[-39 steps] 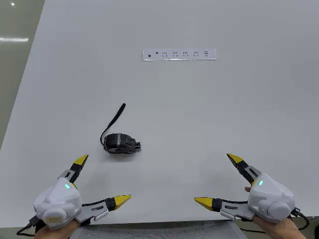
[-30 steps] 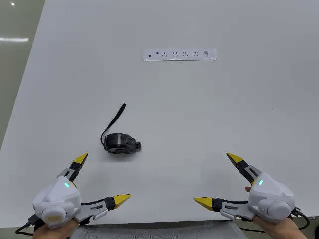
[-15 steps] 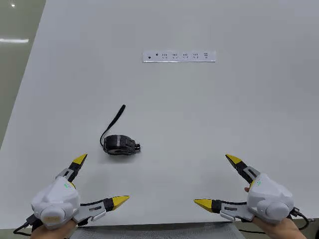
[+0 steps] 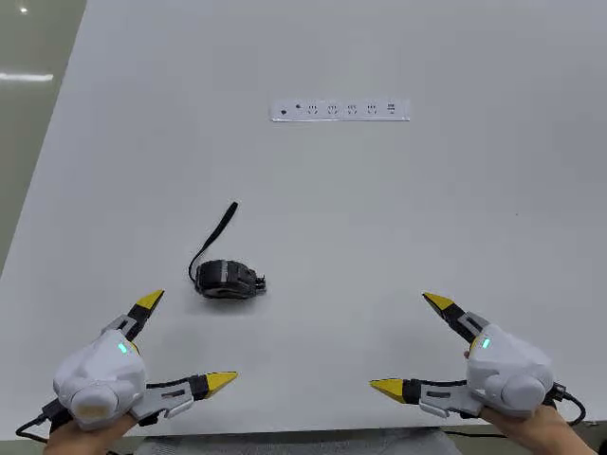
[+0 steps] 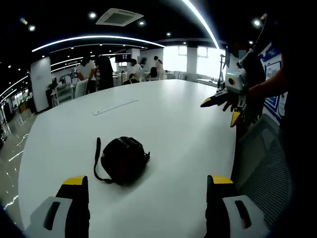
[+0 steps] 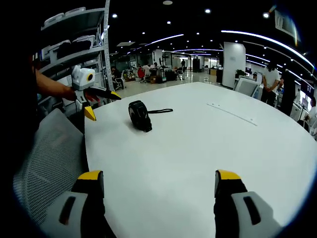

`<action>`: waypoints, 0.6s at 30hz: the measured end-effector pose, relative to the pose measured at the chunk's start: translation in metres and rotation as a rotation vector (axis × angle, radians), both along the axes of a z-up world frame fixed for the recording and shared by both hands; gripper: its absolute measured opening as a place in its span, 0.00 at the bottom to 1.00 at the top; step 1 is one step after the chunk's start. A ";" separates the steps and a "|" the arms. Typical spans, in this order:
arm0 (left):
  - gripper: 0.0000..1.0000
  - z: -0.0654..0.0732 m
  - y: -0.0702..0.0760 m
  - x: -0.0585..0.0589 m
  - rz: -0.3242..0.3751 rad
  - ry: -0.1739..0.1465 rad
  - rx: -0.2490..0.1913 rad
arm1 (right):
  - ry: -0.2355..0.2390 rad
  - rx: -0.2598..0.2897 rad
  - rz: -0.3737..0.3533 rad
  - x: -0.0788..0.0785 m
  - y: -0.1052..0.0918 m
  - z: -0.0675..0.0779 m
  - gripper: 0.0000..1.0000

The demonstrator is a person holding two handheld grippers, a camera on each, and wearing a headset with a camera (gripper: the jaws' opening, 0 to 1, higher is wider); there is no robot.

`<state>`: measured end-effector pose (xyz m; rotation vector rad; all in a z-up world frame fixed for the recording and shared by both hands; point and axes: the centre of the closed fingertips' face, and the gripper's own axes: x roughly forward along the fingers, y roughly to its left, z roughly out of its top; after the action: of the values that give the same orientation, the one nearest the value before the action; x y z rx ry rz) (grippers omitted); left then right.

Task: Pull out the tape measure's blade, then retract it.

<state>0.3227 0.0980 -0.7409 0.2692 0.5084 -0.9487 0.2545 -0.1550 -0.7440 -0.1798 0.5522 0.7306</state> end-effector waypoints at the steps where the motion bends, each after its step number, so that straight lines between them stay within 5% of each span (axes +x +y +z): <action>1: 0.96 0.000 -0.001 0.000 -0.005 -0.001 0.004 | 0.001 -0.004 0.007 0.001 0.000 0.000 0.94; 18: 0.90 -0.002 -0.003 0.016 -0.079 0.008 0.057 | 0.017 -0.042 0.103 0.019 0.005 0.001 0.90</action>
<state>0.3385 0.0953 -0.7429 0.3394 0.5359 -1.0129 0.2730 -0.1502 -0.7432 -0.2429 0.5782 0.8217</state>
